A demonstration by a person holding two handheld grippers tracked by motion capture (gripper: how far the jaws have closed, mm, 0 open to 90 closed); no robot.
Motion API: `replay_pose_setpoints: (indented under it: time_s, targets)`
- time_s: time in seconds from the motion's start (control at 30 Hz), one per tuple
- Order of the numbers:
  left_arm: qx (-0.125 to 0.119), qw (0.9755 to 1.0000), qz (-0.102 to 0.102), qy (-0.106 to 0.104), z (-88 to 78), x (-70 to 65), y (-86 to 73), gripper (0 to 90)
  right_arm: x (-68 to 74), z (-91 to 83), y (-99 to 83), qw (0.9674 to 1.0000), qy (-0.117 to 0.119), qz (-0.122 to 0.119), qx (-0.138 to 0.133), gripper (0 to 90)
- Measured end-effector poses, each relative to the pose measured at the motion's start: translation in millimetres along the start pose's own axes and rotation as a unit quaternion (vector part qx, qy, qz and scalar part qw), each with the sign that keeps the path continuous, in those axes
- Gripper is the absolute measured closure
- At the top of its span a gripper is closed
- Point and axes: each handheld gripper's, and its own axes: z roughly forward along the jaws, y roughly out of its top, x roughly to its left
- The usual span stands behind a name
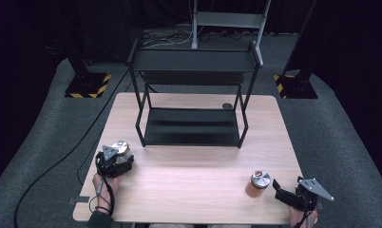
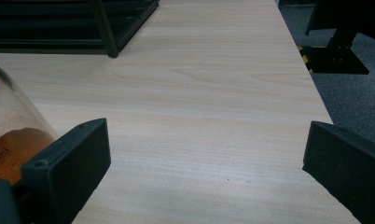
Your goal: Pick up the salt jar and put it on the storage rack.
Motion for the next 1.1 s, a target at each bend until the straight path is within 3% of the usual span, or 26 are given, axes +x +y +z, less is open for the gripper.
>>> replay_pose_setpoints:
  time_s: [0.67, 1.1]
  targets:
    - [0.01, 0.9998, 0.014, -0.01, -1.8, 6.1, 5.6, 30.3, -2.2, -0.9, -1.8, 1.0, 0.006, -0.001, -0.005, 0.0]
    - [0.018, 0.9989, 0.028, -0.034, -13.6, 9.2, 20.3, 30.3, -2.6, -0.3, -0.6, 1.0, 0.008, -0.001, -0.002, 0.0]
